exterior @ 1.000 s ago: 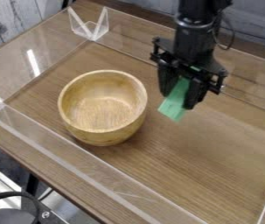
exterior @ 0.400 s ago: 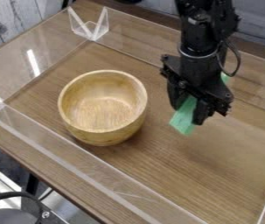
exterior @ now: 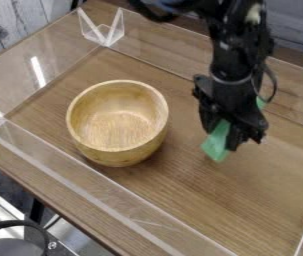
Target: Remove the green block from inside the brown bowl and put it on the table
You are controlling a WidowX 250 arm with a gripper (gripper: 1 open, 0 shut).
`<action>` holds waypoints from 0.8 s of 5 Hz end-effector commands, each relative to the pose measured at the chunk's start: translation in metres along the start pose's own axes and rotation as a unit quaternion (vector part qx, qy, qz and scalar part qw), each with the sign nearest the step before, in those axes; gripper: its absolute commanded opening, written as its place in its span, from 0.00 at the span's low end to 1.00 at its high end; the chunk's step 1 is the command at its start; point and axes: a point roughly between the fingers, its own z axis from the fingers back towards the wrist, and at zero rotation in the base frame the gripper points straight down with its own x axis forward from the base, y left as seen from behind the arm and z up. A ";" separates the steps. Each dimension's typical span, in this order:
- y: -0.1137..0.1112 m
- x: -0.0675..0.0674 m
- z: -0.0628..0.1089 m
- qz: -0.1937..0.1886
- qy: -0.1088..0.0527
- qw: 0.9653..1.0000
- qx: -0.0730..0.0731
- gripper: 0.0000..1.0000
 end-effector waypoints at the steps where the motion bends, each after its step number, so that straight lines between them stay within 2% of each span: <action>1: 0.002 0.018 -0.005 -0.017 -0.021 1.000 -0.007 0.00; 2: 0.005 0.026 -0.013 -0.022 -0.022 0.999 -0.015 0.00; 4: 0.009 0.021 -0.023 -0.028 -0.003 0.999 0.014 0.00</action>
